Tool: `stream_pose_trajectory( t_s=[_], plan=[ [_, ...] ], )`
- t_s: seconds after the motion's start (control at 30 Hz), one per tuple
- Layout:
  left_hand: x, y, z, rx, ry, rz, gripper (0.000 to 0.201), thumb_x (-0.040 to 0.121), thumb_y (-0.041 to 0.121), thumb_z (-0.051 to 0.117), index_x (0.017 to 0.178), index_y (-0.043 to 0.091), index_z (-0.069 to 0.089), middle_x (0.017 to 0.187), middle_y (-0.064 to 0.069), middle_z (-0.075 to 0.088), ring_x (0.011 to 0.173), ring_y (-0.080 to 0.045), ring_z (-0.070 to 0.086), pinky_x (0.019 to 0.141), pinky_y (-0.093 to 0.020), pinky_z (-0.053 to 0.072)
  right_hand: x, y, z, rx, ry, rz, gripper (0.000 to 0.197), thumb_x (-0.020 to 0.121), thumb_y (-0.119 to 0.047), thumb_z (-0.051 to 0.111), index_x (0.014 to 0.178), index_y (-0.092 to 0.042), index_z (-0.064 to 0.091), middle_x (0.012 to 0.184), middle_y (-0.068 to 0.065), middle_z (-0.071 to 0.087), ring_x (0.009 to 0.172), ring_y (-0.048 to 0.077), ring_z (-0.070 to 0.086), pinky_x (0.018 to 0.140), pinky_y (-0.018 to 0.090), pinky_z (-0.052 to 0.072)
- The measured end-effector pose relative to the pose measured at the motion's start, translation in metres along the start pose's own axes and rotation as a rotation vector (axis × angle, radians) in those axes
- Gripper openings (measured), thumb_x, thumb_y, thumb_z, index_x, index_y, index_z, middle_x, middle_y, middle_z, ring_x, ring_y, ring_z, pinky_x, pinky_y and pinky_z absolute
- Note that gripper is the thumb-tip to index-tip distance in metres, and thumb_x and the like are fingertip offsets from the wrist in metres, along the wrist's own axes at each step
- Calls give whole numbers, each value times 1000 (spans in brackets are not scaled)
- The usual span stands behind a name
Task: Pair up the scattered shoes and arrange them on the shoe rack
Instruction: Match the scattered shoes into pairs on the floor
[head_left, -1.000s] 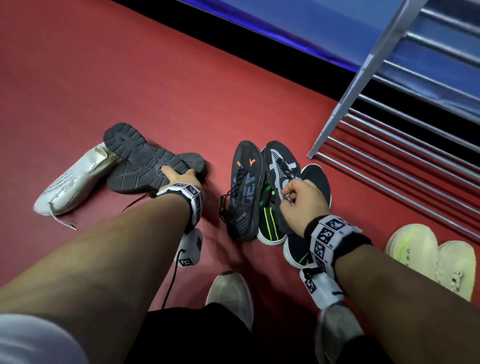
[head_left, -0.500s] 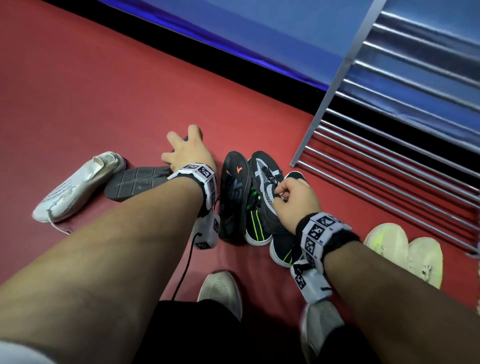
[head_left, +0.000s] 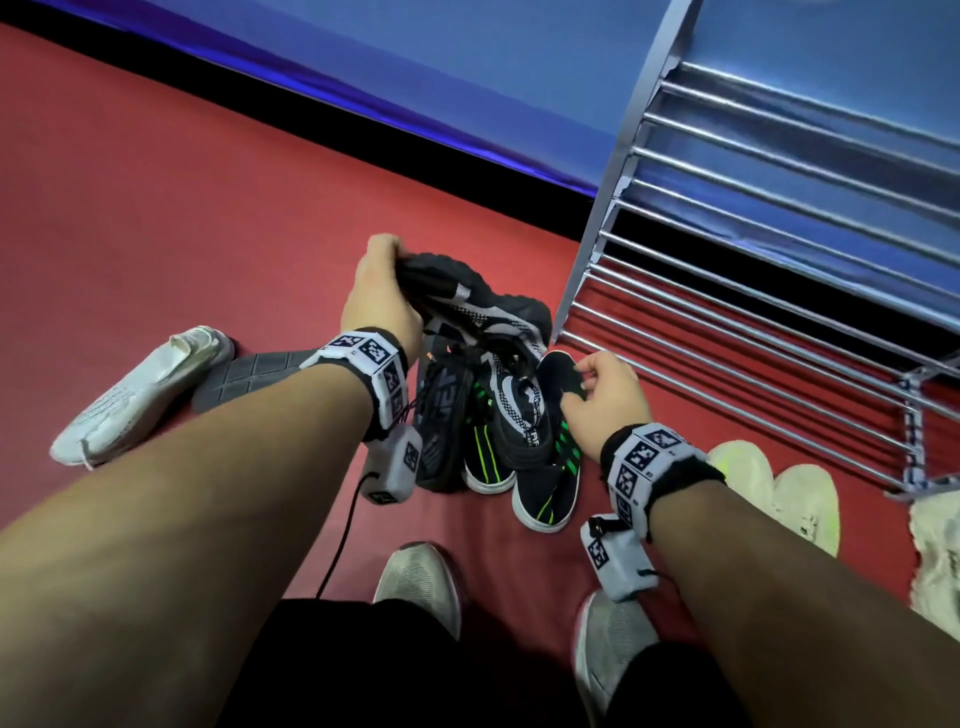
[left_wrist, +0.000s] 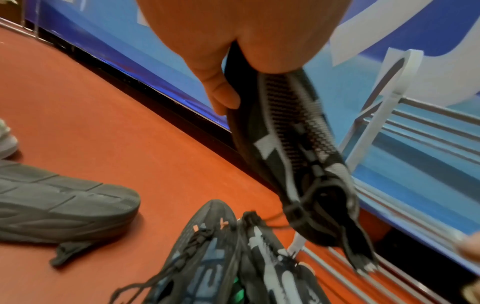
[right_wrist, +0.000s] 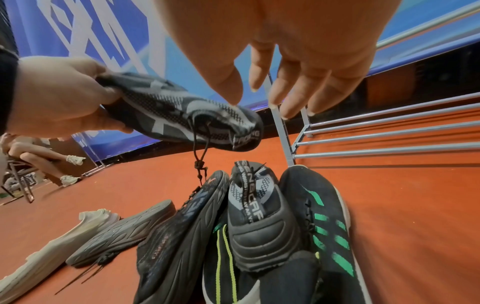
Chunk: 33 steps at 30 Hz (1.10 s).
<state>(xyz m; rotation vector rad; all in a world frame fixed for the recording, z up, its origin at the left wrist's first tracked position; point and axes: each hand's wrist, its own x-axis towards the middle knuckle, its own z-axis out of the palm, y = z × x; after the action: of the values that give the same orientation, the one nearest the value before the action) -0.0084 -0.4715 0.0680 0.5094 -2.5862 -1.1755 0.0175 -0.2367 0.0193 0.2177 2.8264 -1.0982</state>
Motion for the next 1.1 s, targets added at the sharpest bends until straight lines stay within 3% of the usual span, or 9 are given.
stream_pose_trajectory(
  t_s=[0.13, 0.3, 0.37, 0.5, 0.67, 0.77, 0.9, 1.0, 1.1],
  plan=[
    [3, 2, 9, -74, -42, -33, 28, 97, 11, 38, 117, 29, 43, 98, -3, 60, 84, -28, 62, 79, -43, 55, 0, -3, -5, 13, 11, 6, 57, 81, -28, 67, 133, -24, 43, 129, 2, 43, 103, 20, 55, 82, 27, 43],
    [-3, 8, 37, -123, -181, 77, 30, 96, 6, 43, 116, 26, 54, 102, 1, 61, 93, -22, 59, 90, -38, 52, -3, 5, -5, -214, -4, 74, 94, 67, -60, 72, 144, -38, 23, 148, 1, 30, 132, 29, 36, 108, 53, 34],
    [-6, 10, 48, -115, -241, 122, 28, 96, 6, 45, 113, 25, 55, 100, 1, 62, 93, -23, 59, 89, -38, 52, 1, 11, -6, -213, -61, 78, 87, 67, -58, 73, 140, -36, 31, 141, -1, 42, 127, 26, 45, 104, 50, 39],
    [-7, 7, 58, -163, -253, 26, 14, 95, 20, 55, 109, 24, 55, 98, 3, 63, 90, -17, 61, 82, -33, 53, 4, 28, 1, 23, -194, 71, 36, 75, -38, 78, 103, -22, 62, 95, -8, 69, 87, 14, 67, 72, 26, 50],
    [-10, -15, 66, -129, -404, -276, 65, 85, 64, 55, 126, 14, 52, 107, 5, 58, 95, -18, 59, 89, -36, 49, 3, 30, 27, 178, -292, 61, 20, 85, -38, 69, 91, -19, 68, 83, -4, 72, 79, 16, 68, 73, 31, 54],
    [-20, -39, 80, -234, -484, -366, 99, 54, 86, 64, 127, 20, 52, 116, 4, 66, 102, -18, 65, 93, -42, 52, 2, 27, 44, 185, -345, 33, 19, 89, -39, 63, 81, -22, 65, 80, -4, 71, 79, 18, 67, 77, 34, 53],
    [-25, -44, 81, -202, -553, -400, 117, 58, 56, 86, 151, 31, 20, 143, 4, 48, 126, -19, 52, 106, -43, 44, 1, 17, 53, 180, -396, 15, 46, 95, -48, 49, 61, -18, 50, 60, -6, 57, 63, 19, 57, 68, 33, 47],
    [-19, -43, 80, -99, -489, -349, 80, 80, 25, 77, 144, 20, 30, 127, 0, 57, 115, -22, 58, 100, -38, 47, 0, 13, 52, -5, -351, -91, 52, 98, -48, 40, 56, -17, 38, 63, -3, 44, 63, 24, 52, 66, 36, 43],
    [-12, -47, 78, -3, -461, -335, 64, 89, 16, 62, 144, 21, 30, 122, -5, 60, 102, -27, 59, 92, -33, 47, 4, 18, 49, -208, -238, -138, 16, 94, -36, 51, 98, -23, 60, 101, -1, 43, 76, 21, 57, 75, 34, 51]
  ],
)
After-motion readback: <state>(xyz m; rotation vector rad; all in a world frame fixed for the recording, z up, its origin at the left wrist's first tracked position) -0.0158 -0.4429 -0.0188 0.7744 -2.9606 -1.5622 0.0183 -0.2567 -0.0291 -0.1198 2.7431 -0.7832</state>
